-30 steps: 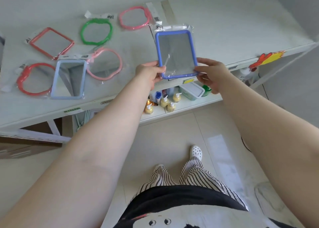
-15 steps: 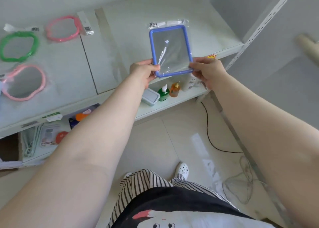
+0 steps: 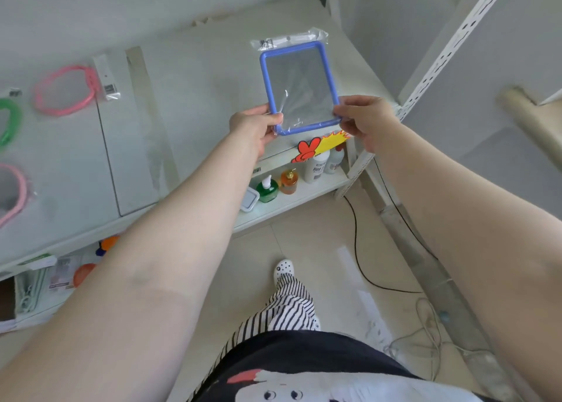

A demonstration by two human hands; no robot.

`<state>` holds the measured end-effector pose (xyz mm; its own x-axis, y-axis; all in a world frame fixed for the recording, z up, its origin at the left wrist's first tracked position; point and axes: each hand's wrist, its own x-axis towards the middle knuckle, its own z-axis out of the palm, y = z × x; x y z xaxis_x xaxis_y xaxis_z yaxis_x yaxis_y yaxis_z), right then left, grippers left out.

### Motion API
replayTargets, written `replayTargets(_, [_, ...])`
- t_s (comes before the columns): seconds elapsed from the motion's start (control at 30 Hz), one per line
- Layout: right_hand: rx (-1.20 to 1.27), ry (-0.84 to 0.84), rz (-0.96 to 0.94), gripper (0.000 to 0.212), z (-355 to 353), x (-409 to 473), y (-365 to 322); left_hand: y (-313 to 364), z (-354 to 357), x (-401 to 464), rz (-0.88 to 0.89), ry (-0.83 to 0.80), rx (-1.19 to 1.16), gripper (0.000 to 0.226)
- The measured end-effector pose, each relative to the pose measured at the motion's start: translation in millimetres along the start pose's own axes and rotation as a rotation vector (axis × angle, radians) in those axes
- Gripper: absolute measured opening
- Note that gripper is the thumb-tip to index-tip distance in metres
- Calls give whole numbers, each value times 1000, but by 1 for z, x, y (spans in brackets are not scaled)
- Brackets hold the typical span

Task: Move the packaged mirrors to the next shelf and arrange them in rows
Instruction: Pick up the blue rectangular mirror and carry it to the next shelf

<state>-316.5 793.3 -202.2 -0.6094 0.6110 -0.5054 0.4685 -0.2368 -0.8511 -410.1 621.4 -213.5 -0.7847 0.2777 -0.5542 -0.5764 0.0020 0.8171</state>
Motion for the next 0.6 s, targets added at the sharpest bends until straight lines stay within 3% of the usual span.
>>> replayTargets(0.3, [92, 4, -31, 20, -11, 71, -48, 35, 53, 58, -22, 36, -10, 39])
replayTargets(0.47, [39, -79, -29, 16, -14, 113, -71, 49, 79, 87, -2, 100, -24, 38])
replayTargets(0.6, [16, -150, -45, 29, -12, 151, -91, 59, 96, 111, 53, 187, -19, 37])
